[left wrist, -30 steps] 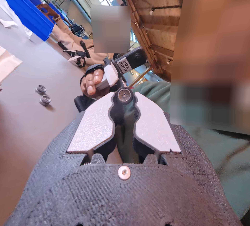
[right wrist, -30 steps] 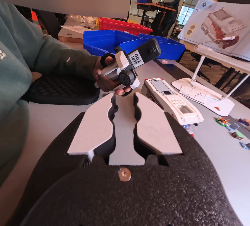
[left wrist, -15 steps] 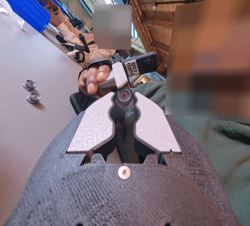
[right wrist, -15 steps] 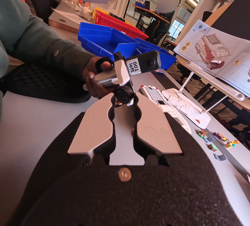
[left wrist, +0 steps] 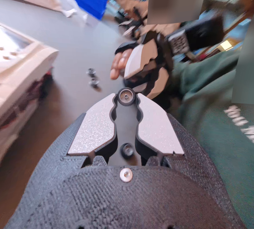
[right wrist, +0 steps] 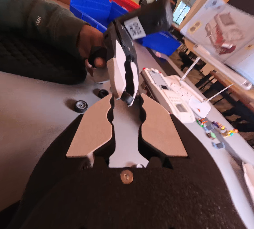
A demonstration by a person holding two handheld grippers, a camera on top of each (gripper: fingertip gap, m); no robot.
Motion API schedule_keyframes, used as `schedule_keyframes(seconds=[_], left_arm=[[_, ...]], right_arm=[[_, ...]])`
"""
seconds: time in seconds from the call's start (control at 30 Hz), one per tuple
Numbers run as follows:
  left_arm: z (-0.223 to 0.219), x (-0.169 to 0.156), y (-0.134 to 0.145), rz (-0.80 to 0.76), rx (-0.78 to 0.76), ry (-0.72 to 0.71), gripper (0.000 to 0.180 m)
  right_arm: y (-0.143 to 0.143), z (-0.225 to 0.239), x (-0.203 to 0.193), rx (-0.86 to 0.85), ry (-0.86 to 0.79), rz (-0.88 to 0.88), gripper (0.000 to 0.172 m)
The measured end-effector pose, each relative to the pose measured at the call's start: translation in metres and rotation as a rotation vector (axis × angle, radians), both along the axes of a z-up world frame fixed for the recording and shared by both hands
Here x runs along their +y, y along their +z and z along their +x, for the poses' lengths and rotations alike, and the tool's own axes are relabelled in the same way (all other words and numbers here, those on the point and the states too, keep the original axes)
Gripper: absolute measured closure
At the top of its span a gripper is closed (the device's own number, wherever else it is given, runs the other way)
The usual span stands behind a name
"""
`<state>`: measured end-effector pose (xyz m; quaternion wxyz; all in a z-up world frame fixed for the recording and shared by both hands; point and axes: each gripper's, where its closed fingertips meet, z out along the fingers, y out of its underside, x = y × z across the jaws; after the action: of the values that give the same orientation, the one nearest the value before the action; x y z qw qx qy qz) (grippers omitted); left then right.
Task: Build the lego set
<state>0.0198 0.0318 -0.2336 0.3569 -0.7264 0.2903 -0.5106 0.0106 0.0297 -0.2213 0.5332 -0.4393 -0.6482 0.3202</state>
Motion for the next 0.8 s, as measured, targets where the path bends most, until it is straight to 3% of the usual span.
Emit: schedule_keyframes(seconds=[0.13, 0.23, 0.4, 0.53, 0.6, 0.73, 0.8], left_arm=[[-0.029, 0.017, -0.053, 0.185, 0.518, 0.090, 0.155], [-0.038, 0.020, -0.075, 0.212, 0.707, 0.086, 0.154], [-0.037, 0.024, -0.077, 0.212, 0.762, 0.091, 0.154], [-0.039, 0.035, -0.072, 0.335, 0.810, 0.146, 0.155], [-0.041, 0.037, -0.072, 0.372, 0.852, 0.148, 0.155], [-0.039, 0.037, -0.075, 0.287, 0.823, 0.125, 0.153], [-0.038, 0.036, -0.071, 0.287, 0.773, 0.122, 0.138]], right_arm=[[-0.016, 0.005, 0.016, -0.083, -0.036, -0.145, 0.123], [-0.020, 0.007, 0.022, -0.087, -0.049, -0.184, 0.131], [-0.026, 0.007, 0.022, -0.094, -0.047, -0.166, 0.154], [-0.025, 0.007, 0.021, -0.082, -0.051, -0.122, 0.172], [-0.025, 0.007, 0.022, -0.085, -0.058, -0.128, 0.172], [-0.025, 0.009, 0.029, -0.085, -0.098, -0.168, 0.172], [-0.024, 0.011, 0.034, -0.069, -0.119, -0.187, 0.171]])
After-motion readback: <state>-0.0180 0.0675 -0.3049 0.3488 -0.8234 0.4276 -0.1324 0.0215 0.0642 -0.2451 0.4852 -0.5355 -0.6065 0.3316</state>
